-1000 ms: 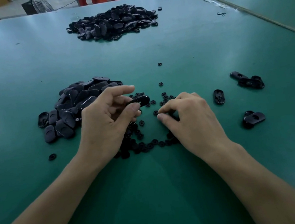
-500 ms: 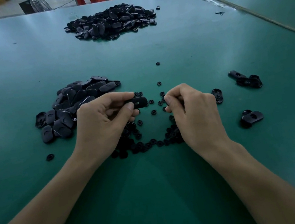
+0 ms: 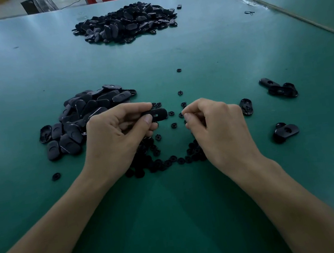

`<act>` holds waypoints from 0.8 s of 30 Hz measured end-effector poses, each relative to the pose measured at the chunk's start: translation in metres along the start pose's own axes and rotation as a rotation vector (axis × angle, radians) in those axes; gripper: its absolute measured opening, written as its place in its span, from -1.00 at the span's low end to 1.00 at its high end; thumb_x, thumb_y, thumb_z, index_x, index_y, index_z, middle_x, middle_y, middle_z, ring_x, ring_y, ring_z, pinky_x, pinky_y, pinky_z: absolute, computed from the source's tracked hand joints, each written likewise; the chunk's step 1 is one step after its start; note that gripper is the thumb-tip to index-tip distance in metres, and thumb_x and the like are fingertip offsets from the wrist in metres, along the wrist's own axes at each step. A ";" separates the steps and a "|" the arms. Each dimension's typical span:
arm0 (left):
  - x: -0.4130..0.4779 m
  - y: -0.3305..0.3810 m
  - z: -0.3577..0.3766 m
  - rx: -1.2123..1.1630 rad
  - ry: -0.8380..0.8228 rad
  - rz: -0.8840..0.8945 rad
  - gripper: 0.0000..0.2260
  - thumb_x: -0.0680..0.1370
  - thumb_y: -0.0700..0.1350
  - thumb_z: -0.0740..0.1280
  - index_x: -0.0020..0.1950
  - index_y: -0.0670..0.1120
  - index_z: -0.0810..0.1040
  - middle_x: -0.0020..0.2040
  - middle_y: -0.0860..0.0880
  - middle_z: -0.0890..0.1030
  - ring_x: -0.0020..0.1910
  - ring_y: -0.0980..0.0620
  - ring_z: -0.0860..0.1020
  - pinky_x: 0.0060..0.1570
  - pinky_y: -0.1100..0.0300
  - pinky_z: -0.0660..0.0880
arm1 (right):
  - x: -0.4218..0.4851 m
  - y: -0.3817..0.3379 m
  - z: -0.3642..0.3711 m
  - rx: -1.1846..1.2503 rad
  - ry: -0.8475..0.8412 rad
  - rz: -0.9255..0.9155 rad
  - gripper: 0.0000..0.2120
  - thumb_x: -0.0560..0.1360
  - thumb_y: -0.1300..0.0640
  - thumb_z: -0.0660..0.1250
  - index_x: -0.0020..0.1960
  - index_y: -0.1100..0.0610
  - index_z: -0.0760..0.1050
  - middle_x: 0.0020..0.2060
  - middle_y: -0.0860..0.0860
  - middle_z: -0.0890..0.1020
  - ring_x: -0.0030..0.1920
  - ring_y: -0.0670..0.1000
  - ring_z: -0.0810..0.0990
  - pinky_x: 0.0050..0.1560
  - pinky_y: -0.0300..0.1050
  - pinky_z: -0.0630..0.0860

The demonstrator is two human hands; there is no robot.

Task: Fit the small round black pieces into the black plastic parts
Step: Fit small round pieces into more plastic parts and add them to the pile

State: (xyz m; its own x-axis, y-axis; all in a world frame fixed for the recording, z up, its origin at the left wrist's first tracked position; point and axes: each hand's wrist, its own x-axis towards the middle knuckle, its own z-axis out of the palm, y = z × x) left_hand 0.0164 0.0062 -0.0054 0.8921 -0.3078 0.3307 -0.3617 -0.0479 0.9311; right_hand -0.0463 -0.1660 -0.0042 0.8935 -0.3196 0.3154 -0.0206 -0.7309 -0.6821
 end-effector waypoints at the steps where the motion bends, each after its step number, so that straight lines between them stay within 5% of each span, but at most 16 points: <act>1: 0.000 0.000 0.000 -0.001 0.000 -0.001 -0.81 0.53 -0.37 0.40 0.08 -0.13 0.64 -0.18 0.01 0.73 -0.19 0.03 0.72 -0.14 0.29 0.62 | 0.000 0.000 0.000 -0.005 -0.014 -0.001 -0.86 0.61 0.09 0.29 0.06 0.04 0.63 -0.19 -0.06 0.67 -0.15 0.00 0.63 -0.06 0.01 0.59; 6: 0.000 0.002 0.000 0.004 0.005 -0.005 -0.80 0.53 -0.38 0.40 0.06 -0.11 0.64 -0.15 0.00 0.73 -0.20 0.05 0.72 -0.15 0.30 0.61 | -0.001 -0.002 -0.002 0.034 -0.023 -0.060 -0.86 0.58 0.17 0.34 0.04 0.03 0.66 -0.21 -0.14 0.64 -0.21 -0.19 0.54 -0.18 -0.43 0.43; 14: 0.000 0.001 -0.001 0.017 -0.014 0.005 -0.74 0.50 -0.40 0.42 0.03 -0.05 0.66 -0.13 0.01 0.74 -0.18 0.02 0.73 -0.10 0.23 0.64 | -0.004 -0.012 -0.003 0.272 0.009 -0.086 -0.85 0.50 0.20 0.42 0.03 0.01 0.56 -0.32 -0.14 0.59 -0.26 -0.18 0.54 -0.22 -0.46 0.39; 18: -0.001 0.001 -0.001 0.026 -0.025 0.013 -0.73 0.50 -0.41 0.42 0.02 -0.04 0.66 -0.13 0.01 0.73 -0.19 0.03 0.73 -0.10 0.21 0.64 | -0.004 -0.012 -0.001 0.298 -0.008 -0.074 -0.87 0.49 0.24 0.42 -0.12 0.01 0.60 -0.31 -0.15 0.63 -0.26 -0.22 0.56 -0.27 -0.46 0.40; 24: -0.002 0.002 -0.001 0.044 -0.045 0.019 -0.73 0.50 -0.39 0.43 0.04 -0.03 0.66 -0.12 -0.01 0.74 -0.17 0.02 0.73 -0.07 0.18 0.65 | -0.005 -0.012 0.002 0.263 -0.065 -0.107 -0.85 0.53 0.24 0.40 -0.07 -0.01 0.63 -0.16 -0.14 0.60 -0.13 -0.21 0.53 -0.18 -0.49 0.37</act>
State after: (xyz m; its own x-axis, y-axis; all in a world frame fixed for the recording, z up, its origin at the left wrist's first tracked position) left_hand 0.0139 0.0076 -0.0044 0.8722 -0.3516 0.3400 -0.3907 -0.0826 0.9168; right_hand -0.0496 -0.1544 0.0015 0.9111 -0.2036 0.3583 0.1854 -0.5740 -0.7976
